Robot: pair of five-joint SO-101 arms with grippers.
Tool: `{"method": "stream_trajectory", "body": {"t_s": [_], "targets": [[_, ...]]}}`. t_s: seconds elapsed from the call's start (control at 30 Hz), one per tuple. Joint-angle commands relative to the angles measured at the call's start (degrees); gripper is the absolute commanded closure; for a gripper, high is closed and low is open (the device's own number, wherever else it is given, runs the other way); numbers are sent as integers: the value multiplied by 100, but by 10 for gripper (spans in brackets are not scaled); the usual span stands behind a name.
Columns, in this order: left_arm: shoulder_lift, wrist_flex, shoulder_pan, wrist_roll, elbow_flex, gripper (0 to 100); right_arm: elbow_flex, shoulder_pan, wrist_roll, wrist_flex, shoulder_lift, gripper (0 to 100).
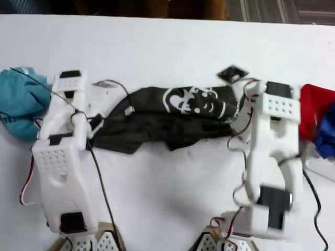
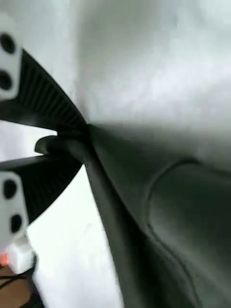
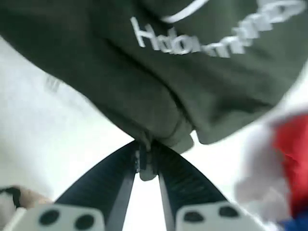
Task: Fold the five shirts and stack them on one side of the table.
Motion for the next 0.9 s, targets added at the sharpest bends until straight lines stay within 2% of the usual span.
{"method": "stream_trajectory", "body": {"t_s": [0.0,0.2,0.33,0.47,0.57,0.77,0.87], "targets": [[-1037,193,105,97,-13,974,-53,4,-369,48,-1174,980],[-2602,316,132,105,57,975,-53,4,-545,13,-2237,980],[-4053,316,281,97,673,975,-62,13,-624,-31,-2686,980],[-5732,299,440,114,1393,975,-62,40,-1363,-259,-3231,980],[-7051,290,422,492,1516,975,-62,40,-1626,-338,-3618,980],[-9073,299,369,1002,1525,975,-70,40,-1635,-347,-4242,981],[-9697,290,-123,1231,1508,975,-88,171,-1635,-347,-4620,981]]}}
